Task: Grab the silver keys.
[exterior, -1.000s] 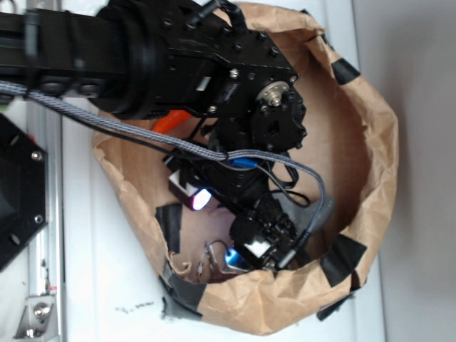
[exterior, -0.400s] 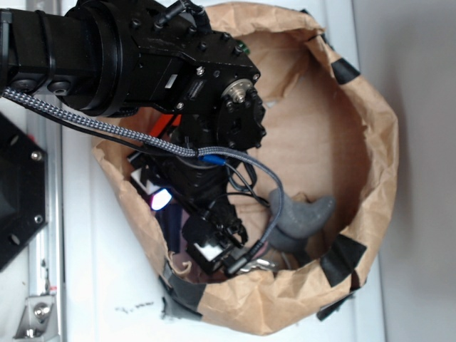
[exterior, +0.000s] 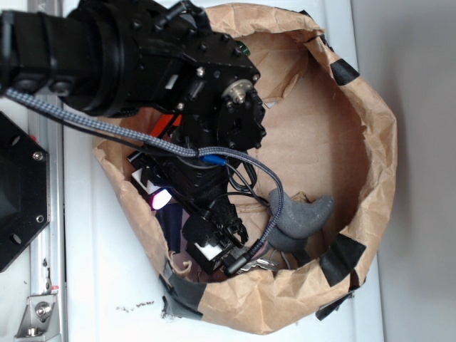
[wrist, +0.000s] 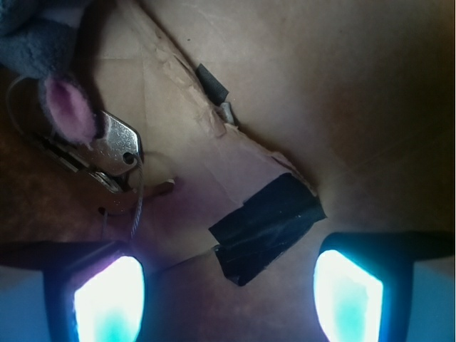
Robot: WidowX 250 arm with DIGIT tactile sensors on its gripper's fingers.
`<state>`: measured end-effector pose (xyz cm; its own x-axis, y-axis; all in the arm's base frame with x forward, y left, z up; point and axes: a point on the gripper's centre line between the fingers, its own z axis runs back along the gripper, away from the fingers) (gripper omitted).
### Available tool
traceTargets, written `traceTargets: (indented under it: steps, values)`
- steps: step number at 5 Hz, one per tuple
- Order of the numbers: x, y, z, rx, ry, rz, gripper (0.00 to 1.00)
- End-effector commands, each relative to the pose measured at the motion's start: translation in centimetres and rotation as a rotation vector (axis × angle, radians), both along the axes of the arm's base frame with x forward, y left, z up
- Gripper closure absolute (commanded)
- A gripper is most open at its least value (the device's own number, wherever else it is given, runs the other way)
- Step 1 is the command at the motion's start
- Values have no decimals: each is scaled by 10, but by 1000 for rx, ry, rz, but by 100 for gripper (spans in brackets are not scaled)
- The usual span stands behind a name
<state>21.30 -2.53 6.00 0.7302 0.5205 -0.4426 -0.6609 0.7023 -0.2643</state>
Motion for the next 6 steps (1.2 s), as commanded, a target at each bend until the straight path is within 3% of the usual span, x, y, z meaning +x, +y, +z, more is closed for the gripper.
traceTargets:
  steps: [1, 3, 4, 6]
  values:
    - [5, -9, 6, -63, -98, 107, 0]
    - [18, -23, 12, -102, -213, 204, 0]
    - [20, -31, 6, -95, -221, 199, 0]
    - [20, -46, -21, -36, -139, 175, 0]
